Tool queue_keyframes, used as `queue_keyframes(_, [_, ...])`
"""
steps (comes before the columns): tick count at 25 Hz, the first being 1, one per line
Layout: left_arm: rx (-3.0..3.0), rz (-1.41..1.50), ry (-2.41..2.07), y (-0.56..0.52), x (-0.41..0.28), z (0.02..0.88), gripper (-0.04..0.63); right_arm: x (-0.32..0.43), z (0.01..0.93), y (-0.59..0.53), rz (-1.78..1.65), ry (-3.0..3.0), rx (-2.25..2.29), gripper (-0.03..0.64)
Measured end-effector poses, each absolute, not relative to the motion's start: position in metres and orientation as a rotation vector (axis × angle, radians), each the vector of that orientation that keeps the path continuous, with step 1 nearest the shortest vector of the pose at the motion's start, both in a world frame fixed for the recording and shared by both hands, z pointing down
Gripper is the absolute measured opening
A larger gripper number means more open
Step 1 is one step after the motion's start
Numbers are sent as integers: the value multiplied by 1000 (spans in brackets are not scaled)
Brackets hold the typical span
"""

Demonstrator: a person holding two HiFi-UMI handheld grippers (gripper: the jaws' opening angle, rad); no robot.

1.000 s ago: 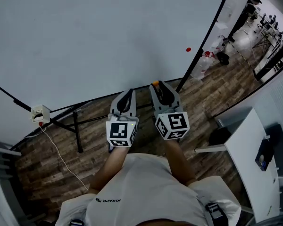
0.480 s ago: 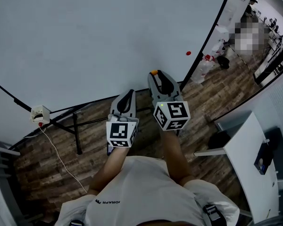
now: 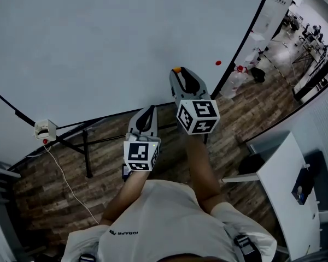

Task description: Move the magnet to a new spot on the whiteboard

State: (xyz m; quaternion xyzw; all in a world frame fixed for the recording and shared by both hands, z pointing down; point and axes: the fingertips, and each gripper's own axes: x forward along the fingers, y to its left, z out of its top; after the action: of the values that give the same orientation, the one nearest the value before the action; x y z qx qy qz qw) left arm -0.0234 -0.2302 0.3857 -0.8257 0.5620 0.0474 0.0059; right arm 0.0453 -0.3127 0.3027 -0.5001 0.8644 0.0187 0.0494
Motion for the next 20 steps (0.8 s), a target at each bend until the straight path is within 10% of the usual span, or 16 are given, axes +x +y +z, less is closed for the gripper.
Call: queue_keyframes(20, [-2591, 160, 1752, -235, -22, 387, 3, 33, 289, -358, 98, 2629, -1561, 130])
